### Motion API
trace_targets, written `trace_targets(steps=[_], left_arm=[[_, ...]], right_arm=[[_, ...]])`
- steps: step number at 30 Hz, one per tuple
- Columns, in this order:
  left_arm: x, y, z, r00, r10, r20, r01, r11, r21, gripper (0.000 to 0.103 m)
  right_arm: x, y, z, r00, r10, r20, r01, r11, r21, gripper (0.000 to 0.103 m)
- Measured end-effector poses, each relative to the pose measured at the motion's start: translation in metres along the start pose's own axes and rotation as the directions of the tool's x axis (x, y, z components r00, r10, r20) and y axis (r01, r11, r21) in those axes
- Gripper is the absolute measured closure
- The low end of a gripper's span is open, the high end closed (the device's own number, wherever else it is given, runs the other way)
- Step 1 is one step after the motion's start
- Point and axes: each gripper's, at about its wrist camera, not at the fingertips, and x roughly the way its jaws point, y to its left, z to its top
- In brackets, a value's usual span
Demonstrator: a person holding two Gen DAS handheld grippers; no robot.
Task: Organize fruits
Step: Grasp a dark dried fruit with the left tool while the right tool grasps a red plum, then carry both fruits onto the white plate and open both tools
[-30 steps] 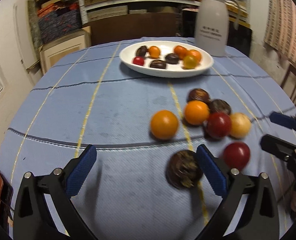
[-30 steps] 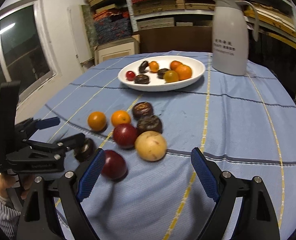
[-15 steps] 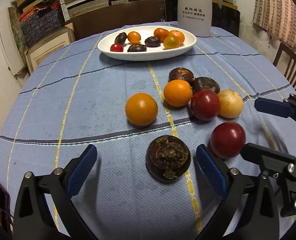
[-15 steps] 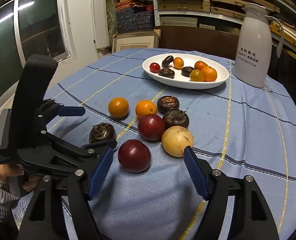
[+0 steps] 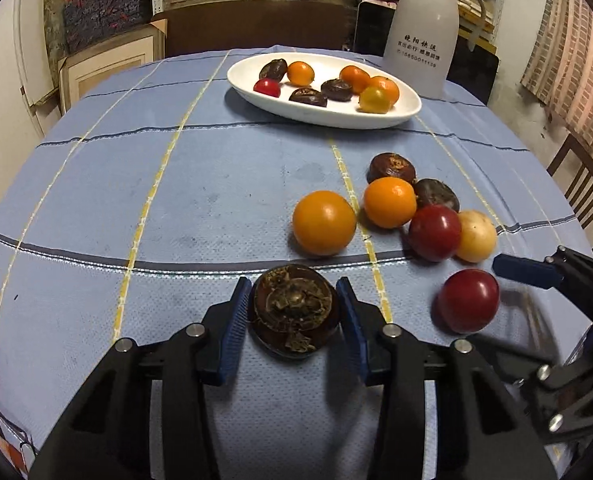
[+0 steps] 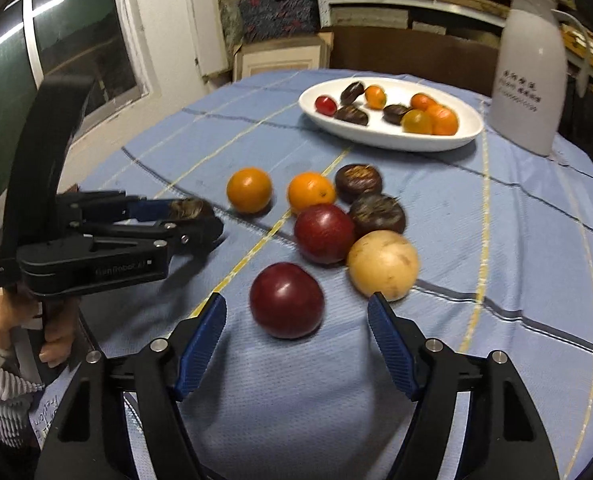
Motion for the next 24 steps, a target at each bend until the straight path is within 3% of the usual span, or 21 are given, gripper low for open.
trace_targets(steps=[7, 9, 16, 24], left_arm=[[0.005, -0.010, -0.002, 1.000, 0.004, -0.016, -0.003, 0.999, 0.043, 0.060], [0.005, -0.010, -0.002, 1.000, 0.004, -0.017, -0.003, 0.999, 0.045, 0.060], [-0.002, -0.012, 0.006, 0.998, -0.055, 0.007, 0.055, 0.997, 0.046, 0.060], [-0.023, -0.012, 0.093, 0.993, -0.023, 0.118, 0.016, 0.998, 0.059, 0.060]], right_arm=[[0.013, 0.003, 0.002, 0.999, 0.014, -0.050, -0.014, 1.000, 0.004, 0.033], [0.013, 0.003, 0.003, 0.999, 0.010, -0.048, -0.010, 1.000, 0.008, 0.063], [-0.011, -0.012, 0.007, 0.998, 0.030, 0.055, -0.034, 0.997, 0.063, 0.064], [-0.049, -0.080, 0.070, 0.986, -0.057, 0.156, 0.021, 0.975, 0.220, 0.064]])
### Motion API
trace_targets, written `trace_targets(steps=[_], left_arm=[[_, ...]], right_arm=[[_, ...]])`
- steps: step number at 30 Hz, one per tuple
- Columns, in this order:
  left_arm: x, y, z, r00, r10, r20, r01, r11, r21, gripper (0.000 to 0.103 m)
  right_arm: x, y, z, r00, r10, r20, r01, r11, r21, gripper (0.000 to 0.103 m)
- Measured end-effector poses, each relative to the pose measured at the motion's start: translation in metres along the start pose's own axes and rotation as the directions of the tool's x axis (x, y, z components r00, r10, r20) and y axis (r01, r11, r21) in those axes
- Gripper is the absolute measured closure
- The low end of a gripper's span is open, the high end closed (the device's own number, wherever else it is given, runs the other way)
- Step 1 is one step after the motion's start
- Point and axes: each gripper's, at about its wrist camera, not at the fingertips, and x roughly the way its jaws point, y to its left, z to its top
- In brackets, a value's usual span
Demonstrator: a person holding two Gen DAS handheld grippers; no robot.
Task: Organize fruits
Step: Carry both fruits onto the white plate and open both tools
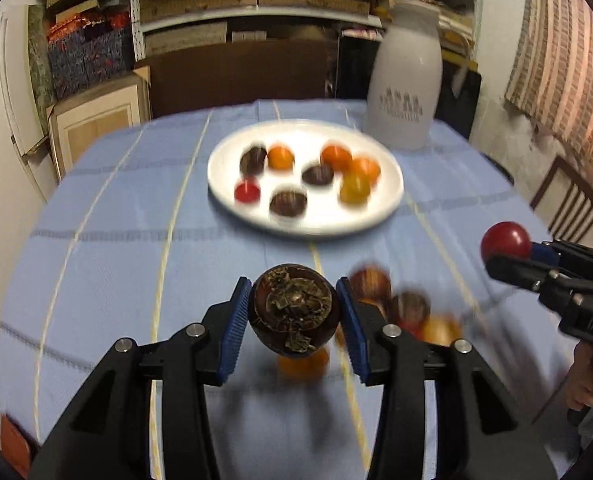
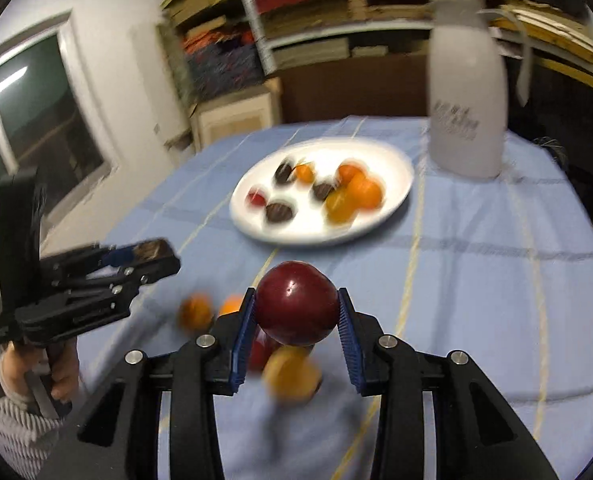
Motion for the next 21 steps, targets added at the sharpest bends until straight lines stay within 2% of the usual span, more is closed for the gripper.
trace_targets(steps=[3, 7, 9, 15, 17, 18, 21], left_arm=[[0.020, 0.005, 0.033, 1.000, -0.013, 0.007, 0.013, 0.999, -0.031, 0.060], [0.067, 0.010, 0.064, 0.999, -0.017, -0.029, 0.016, 0.999, -0.047, 0.060], [0.093, 0.013, 0.074, 0.999, -0.005, -0.042, 0.003, 0.999, -0.049, 0.060], [0.148, 0.024, 0.095, 0.996, -0.039, -0.080, 0.033, 0.997, -0.077, 0.060], [0.153, 0.025, 0.096, 0.996, -0.056, -0.062, 0.051, 0.995, -0.086, 0.054], [0.153, 0.025, 0.096, 0.997, -0.060, -0.057, 0.055, 0.995, -0.088, 0.047], [0.146, 0.021, 0.093, 0.999, -0.023, -0.025, 0.021, 0.998, -0.066, 0.045]], right_arm=[[0.013, -0.017, 0.028, 1.000, -0.010, 0.013, 0.010, 0.999, 0.046, 0.064], [0.058, -0.022, 0.051, 1.000, -0.012, -0.009, 0.013, 0.998, 0.055, 0.064], [0.081, -0.019, 0.057, 1.000, -0.008, -0.023, 0.009, 0.999, 0.045, 0.064], [0.146, -0.002, 0.064, 0.995, -0.019, -0.094, 0.015, 0.999, -0.046, 0.063], [0.153, 0.003, 0.063, 0.995, -0.019, -0.098, 0.012, 0.998, -0.064, 0.061], [0.153, 0.004, 0.061, 0.995, -0.020, -0.094, 0.014, 0.998, -0.069, 0.055], [0.150, 0.007, 0.059, 0.996, -0.039, -0.082, 0.031, 0.995, -0.090, 0.044]])
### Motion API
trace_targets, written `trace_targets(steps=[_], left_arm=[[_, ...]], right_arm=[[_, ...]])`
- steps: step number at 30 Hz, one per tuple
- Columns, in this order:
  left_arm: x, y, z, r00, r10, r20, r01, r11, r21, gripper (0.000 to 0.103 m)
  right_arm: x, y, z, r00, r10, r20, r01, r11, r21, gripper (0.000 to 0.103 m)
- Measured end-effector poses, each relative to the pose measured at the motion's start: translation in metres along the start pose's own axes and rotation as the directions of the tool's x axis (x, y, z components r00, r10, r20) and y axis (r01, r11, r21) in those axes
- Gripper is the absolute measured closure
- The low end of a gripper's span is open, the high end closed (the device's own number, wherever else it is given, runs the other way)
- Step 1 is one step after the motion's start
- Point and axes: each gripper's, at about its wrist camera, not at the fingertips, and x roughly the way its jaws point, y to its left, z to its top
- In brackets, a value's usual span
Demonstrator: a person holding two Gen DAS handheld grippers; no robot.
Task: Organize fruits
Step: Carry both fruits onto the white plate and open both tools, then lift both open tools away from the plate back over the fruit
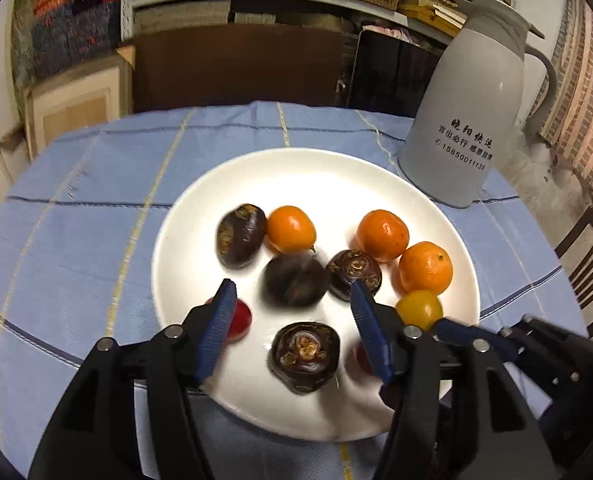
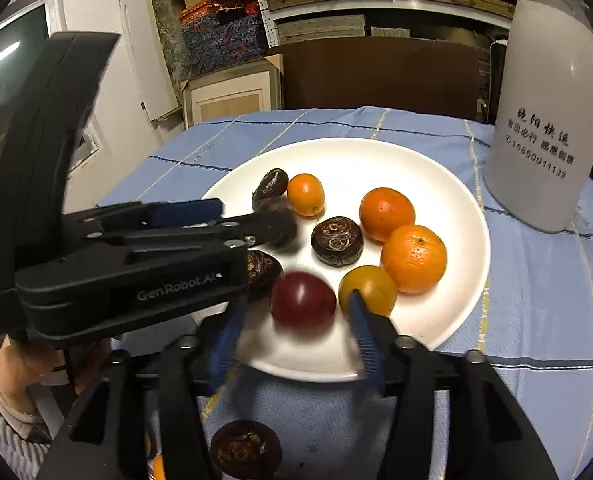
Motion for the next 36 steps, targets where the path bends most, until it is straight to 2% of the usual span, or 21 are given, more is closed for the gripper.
trace_targets(steps=[3, 6, 8, 10, 16, 21, 26, 36], left_arm=[[-0.020, -0.006, -0.004, 0.995, 0.067, 0.069, -0.068, 0.997, 0.019, 0.036], [-0.050, -0.015, -0.012, 0.979, 0.147, 0.143, -0.154, 0.987, 0.041, 0.030], [-0.068, -0.018, -0.019, 0.972, 0.160, 0.169, -0.169, 0.985, 0.038, 0.030], [-0.084, -0.018, -0.028, 0.970, 0.158, 0.186, -0.166, 0.986, 0.027, 0.025], [-0.132, -0.021, -0.075, 0.951, 0.201, 0.233, -0.201, 0.979, -0.025, 0.018], [-0.153, -0.022, -0.112, 0.941, 0.236, 0.242, -0.230, 0.972, -0.051, 0.014], [-0.160, -0.019, -0.138, 0.945, 0.243, 0.221, -0.234, 0.970, -0.067, 0.014], [-0.153, -0.017, -0.142, 0.953, 0.244, 0.181, -0.239, 0.970, -0.048, 0.010]], right_arm=[[-0.011, 0.000, -0.001, 1.000, -0.004, 0.011, 0.004, 1.000, 0.002, 0.043], [-0.027, 0.000, -0.004, 0.999, -0.014, 0.038, 0.013, 1.000, 0.013, 0.043], [-0.041, -0.001, -0.010, 0.998, -0.008, 0.055, 0.007, 1.000, 0.030, 0.043], [-0.053, -0.002, -0.017, 0.998, -0.001, 0.069, -0.002, 0.999, 0.048, 0.043], [-0.085, 0.002, -0.051, 0.995, 0.015, 0.099, -0.021, 0.998, 0.064, 0.042], [-0.109, 0.005, -0.087, 0.992, 0.009, 0.122, -0.018, 0.997, 0.072, 0.038], [-0.120, 0.004, -0.107, 0.992, 0.005, 0.125, -0.015, 0.996, 0.085, 0.036], [-0.110, 0.017, -0.120, 0.997, -0.043, 0.071, 0.041, 0.999, 0.019, 0.036]])
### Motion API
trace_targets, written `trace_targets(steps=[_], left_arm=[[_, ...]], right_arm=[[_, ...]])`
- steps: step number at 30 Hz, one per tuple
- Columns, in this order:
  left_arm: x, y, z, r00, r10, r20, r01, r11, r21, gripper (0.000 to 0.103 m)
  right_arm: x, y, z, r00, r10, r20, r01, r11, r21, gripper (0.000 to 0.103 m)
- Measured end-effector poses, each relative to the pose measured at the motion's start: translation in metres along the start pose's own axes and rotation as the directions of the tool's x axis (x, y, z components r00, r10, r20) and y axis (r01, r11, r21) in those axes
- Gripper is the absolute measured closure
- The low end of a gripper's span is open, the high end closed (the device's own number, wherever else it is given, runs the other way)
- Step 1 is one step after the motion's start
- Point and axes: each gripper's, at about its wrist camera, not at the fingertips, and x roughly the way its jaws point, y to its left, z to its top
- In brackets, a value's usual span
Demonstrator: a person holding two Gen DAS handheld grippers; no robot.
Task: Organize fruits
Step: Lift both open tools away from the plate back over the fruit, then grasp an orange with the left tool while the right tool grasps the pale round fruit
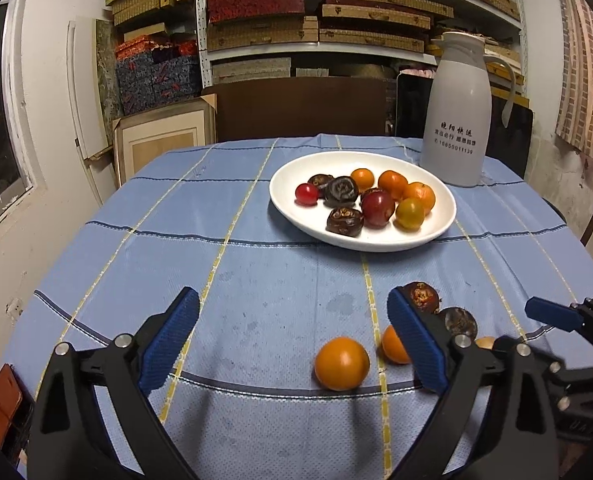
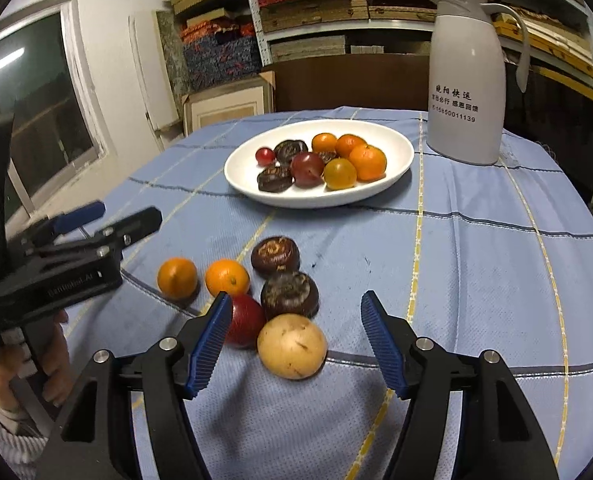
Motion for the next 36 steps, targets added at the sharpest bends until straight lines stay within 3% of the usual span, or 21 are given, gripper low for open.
trace_targets(steps=[17, 25, 36], left_arm=[[0.012, -0.005, -0.004, 0.999, 0.003, -0.044, -0.002, 1.000, 0.030, 0.010], [0.021, 0.007, -0.012, 0.994, -0.001, -0.108, 0.004, 1.000, 0.030, 0.010], [0.025, -0.005, -0.036, 0.983, -0.030, -0.179, 0.054, 0.990, 0.130, 0.010]], right_arm=[[0.007, 0.003, -0.005, 0.998, -0.056, -0.039, 0.055, 0.998, -0.026, 0.036], [0.005, 0.002, -0.019, 0.997, -0.017, -0.081, 0.015, 1.000, -0.023, 0.036], [0.008, -0.001, -0.021, 0.996, -0.001, -0.094, 0.001, 1.000, -0.003, 0.036]])
